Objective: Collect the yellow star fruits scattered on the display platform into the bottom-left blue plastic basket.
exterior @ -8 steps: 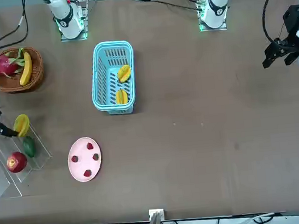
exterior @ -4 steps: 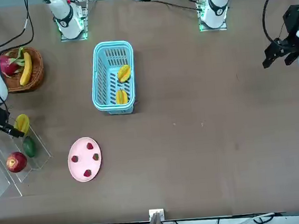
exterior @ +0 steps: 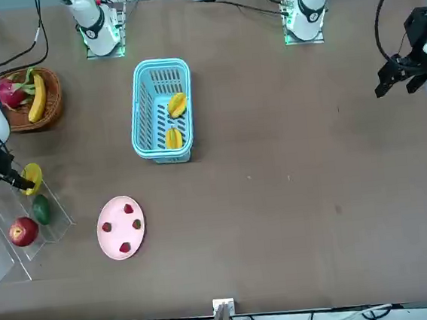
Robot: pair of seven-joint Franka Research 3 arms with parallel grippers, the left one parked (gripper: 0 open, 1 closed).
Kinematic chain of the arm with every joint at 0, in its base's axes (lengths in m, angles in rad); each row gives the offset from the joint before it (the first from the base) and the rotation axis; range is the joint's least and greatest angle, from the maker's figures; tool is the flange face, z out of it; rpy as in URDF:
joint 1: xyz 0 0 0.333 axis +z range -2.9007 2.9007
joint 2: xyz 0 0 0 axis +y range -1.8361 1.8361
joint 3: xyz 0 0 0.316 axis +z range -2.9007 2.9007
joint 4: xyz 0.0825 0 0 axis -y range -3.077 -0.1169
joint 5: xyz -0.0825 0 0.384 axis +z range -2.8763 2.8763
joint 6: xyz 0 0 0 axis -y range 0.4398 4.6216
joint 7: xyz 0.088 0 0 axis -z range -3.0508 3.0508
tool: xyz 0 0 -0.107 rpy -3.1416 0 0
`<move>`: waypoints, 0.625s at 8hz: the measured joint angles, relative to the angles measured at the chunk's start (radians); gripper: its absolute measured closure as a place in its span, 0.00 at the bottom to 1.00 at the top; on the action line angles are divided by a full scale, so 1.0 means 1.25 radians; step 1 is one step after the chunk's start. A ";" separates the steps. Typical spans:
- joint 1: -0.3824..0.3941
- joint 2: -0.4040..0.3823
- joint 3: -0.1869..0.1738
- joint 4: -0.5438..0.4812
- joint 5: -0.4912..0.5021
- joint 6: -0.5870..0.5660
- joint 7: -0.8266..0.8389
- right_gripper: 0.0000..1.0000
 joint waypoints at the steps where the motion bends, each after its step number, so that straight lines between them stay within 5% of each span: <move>1: -0.003 0.000 0.000 -0.002 0.000 0.000 -0.015 0.00; 5: -0.030 0.001 -0.001 -0.003 0.000 0.002 -0.059 0.00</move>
